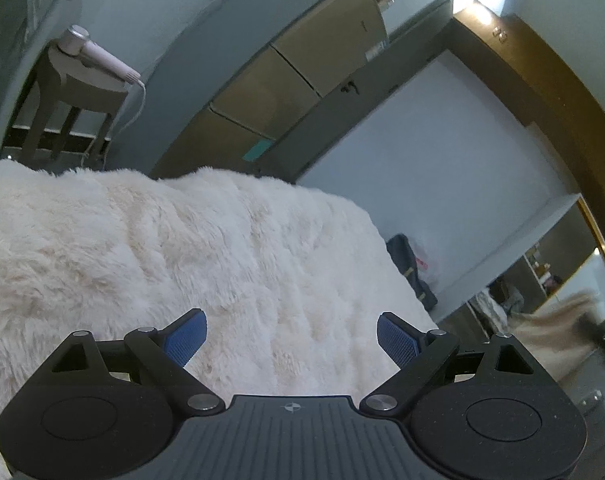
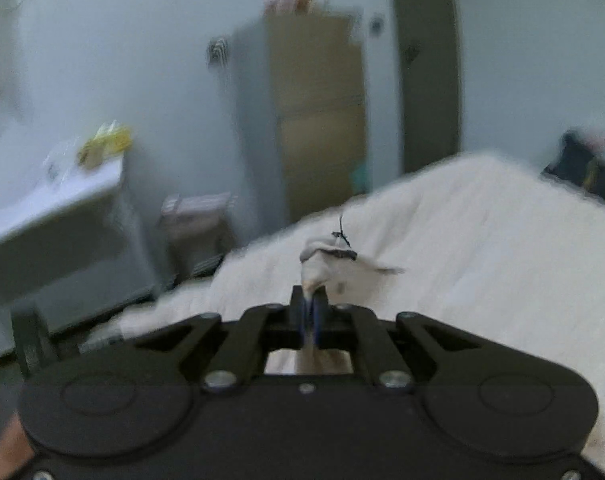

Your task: Fold clothes

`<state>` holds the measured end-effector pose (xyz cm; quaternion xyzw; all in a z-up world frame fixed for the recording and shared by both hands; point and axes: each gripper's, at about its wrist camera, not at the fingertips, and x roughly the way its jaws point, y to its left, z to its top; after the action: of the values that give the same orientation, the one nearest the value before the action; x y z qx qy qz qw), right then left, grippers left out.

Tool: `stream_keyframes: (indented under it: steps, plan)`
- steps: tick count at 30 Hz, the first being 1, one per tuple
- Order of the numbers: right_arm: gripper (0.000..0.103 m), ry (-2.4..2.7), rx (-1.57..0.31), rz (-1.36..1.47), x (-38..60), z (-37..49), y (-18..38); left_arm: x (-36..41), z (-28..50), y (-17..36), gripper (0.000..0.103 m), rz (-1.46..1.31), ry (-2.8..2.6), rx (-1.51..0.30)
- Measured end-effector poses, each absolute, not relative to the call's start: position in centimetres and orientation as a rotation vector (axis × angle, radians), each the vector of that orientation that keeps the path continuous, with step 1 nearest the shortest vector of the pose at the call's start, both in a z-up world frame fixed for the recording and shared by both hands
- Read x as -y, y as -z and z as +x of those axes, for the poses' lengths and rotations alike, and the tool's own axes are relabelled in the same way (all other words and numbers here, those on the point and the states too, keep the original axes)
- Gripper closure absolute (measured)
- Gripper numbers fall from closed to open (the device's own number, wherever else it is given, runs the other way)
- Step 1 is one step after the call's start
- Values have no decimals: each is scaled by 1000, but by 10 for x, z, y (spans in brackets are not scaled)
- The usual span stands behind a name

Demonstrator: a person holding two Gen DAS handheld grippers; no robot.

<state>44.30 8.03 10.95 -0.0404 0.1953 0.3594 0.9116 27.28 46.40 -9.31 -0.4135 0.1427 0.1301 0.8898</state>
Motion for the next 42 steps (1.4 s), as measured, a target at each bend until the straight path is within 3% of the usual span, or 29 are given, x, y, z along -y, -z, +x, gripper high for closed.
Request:
stream_keyframes:
  steps: [6, 11, 14, 16, 22, 28, 33, 42]
  plan:
    - [100, -772, -322, -126, -167, 410, -88, -492, 225, 75, 13, -817, -557, -121]
    - [83, -913, -566, -161, -249, 393, 6, -523, 147, 62, 13, -775, -1004, 67]
    - [83, -1035, -689, -238, -265, 371, 53, -530, 124, 51, 13, -731, -1041, 116]
    - [78, -1106, -707, -293, -259, 355, 62, -532, 125, 48, 13, -705, -992, 107]
    - [44, -973, -659, -205, -154, 346, 38, -529, 153, 49, 13, -702, -739, 50]
    - [43, -629, -648, -138, -1, 313, 27, -493, 196, 37, 12, -638, -450, 12]
    - [43, -245, -639, -154, 151, 227, 26, -408, 244, 19, 11, -462, -123, -78]
    - [40, -193, -756, -209, 248, 116, 64, -221, 238, 36, 11, -66, 399, -316]
